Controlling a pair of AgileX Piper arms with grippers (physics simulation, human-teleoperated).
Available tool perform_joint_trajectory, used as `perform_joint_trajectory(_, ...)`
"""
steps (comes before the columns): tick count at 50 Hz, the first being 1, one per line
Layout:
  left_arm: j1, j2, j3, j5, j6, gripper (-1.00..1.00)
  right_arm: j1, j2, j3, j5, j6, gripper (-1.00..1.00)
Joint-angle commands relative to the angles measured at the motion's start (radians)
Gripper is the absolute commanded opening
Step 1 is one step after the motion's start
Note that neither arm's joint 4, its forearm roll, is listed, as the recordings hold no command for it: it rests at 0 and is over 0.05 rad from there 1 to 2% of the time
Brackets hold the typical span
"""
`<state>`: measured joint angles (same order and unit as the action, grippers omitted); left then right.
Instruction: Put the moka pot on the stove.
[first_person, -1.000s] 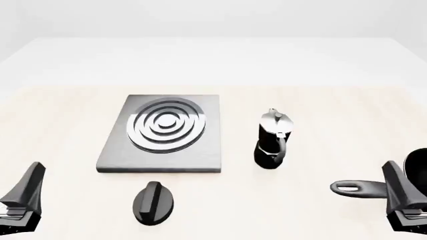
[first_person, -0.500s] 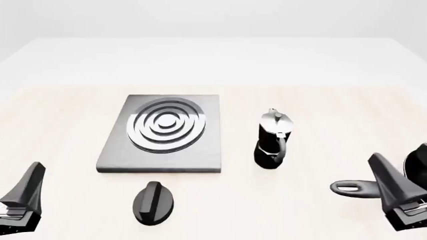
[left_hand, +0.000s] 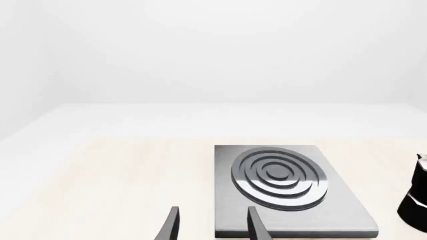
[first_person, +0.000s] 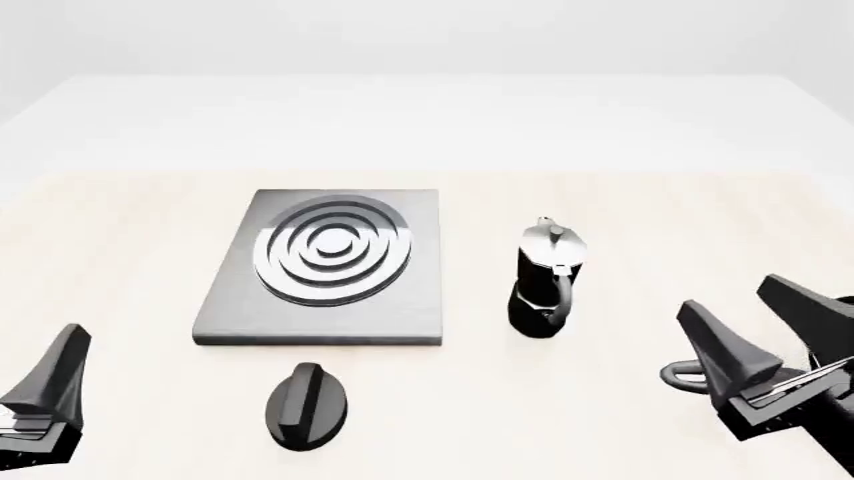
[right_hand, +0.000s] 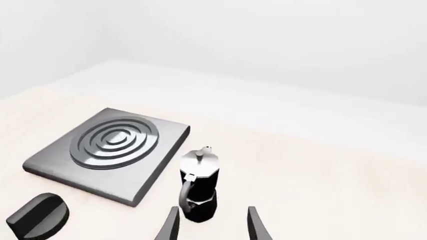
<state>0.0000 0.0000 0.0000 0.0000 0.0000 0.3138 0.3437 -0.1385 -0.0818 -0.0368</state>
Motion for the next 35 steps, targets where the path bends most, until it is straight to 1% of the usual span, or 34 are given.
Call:
perform_joint_trajectory(1, 0.0, 0.0, 0.0, 0.0, 0.0, 1.0, 0.041, 0.143, 0.015, -0.14, 0.012, 1.0)
perform_joint_trajectory(4, 0.0, 0.0, 0.0, 0.0, 0.0, 1.0, 0.049, 0.166, 0.008, -0.158, 0.015, 1.0)
perform_joint_trajectory(10, 0.0, 0.0, 0.0, 0.0, 0.0, 1.0, 0.062, 0.221, 0.028, -0.215, 0.025, 1.0)
perform_joint_trajectory(31, 0.0, 0.0, 0.0, 0.0, 0.0, 1.0, 0.079, 0.396, 0.042, -0.379, 0.06, 1.0)
perform_joint_trajectory(32, 0.0, 0.0, 0.0, 0.0, 0.0, 1.0, 0.078, 0.421, 0.039, -0.4, 0.064, 1.0)
perform_joint_trajectory(35, 0.0, 0.0, 0.0, 0.0, 0.0, 1.0, 0.078, 0.431, 0.037, -0.411, 0.068, 1.0)
